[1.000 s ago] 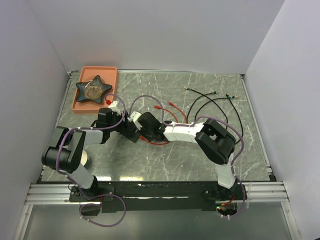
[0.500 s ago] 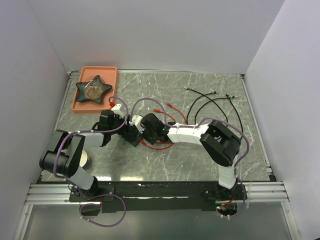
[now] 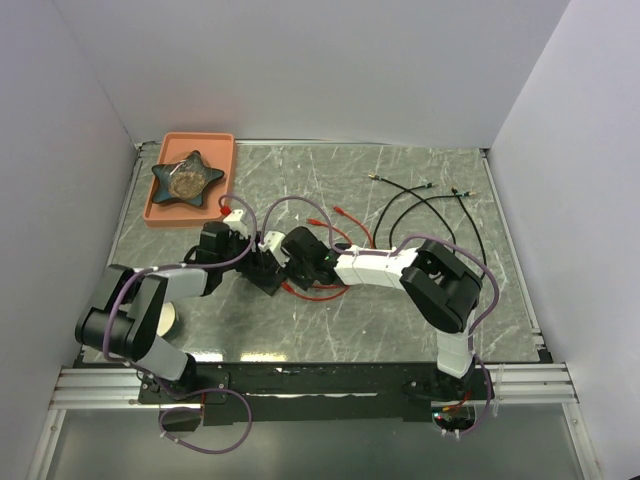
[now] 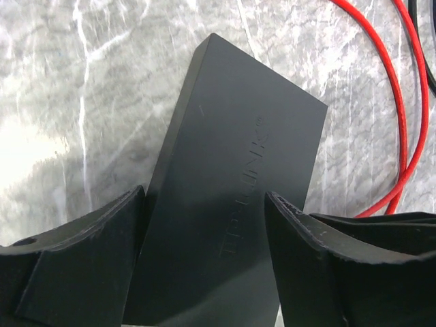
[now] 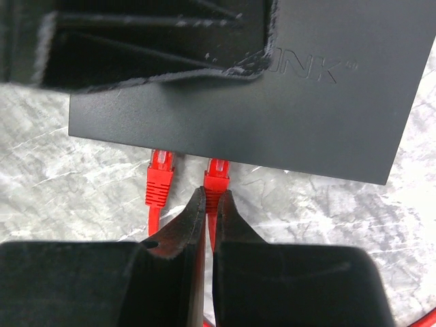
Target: Insert the plug into the switch port
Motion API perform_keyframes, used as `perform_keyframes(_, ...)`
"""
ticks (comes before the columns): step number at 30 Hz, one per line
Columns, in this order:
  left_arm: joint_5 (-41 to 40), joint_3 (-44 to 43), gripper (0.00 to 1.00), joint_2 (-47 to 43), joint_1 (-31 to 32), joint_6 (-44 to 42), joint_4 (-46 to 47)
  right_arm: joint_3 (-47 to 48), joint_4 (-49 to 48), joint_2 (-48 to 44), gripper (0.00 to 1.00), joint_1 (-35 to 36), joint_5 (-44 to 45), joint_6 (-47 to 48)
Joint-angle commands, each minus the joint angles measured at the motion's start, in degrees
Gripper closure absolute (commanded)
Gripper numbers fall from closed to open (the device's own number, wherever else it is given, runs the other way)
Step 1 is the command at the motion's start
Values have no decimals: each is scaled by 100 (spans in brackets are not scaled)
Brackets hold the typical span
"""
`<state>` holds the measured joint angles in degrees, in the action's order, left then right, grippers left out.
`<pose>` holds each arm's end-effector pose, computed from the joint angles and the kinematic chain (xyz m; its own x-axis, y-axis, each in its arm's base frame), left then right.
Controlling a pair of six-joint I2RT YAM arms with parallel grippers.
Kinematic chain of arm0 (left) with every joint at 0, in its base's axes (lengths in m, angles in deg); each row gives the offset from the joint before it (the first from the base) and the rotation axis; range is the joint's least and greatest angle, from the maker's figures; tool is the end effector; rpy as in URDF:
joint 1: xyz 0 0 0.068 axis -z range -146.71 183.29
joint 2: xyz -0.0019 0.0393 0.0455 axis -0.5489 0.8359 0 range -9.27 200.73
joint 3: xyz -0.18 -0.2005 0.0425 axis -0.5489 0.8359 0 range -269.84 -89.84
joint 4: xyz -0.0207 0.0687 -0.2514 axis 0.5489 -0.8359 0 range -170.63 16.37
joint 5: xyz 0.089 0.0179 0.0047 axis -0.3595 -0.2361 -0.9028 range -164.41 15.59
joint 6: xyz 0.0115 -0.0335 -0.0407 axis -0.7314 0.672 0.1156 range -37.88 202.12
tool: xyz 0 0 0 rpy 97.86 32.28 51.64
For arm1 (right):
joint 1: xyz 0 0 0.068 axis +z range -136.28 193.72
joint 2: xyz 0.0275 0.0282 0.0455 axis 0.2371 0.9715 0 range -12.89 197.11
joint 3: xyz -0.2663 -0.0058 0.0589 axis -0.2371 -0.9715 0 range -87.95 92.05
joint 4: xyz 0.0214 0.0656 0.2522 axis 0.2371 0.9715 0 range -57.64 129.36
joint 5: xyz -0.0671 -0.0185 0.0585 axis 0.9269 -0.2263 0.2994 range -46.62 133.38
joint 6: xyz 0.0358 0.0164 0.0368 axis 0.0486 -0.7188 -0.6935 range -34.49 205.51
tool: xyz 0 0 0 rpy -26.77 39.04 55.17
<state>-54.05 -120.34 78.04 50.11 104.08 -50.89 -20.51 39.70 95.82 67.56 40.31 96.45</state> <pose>0.2652 -0.0931 0.1447 -0.7019 -0.1540 -0.6954 0.3071 0.8155 -0.4905 0.2349 0.3248 0.1648 -0.2775 -0.7012 -0.6568 -0.8961 0.4354 -0.0862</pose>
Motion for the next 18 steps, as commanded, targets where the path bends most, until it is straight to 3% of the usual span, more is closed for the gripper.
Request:
perform_keyframes(1, 1166, 106, 26, -433, 612, 748, -418, 630, -1781, -69, 100, 179, -695, -188)
perform_keyframes(7, 356, 158, 18, -890, 314, 1152, -762, 446, -1490, -244, 84, 197, -248, -469)
perform_keyframes(13, -295, 440, 14, -1548, -108, 1556, -1087, 191, -1138, -508, 53, 188, 298, -698)
perform_keyframes(18, -1024, 405, 13, -2120, -223, 1698, -1868, -72, -971, -894, 34, 197, 807, -865)
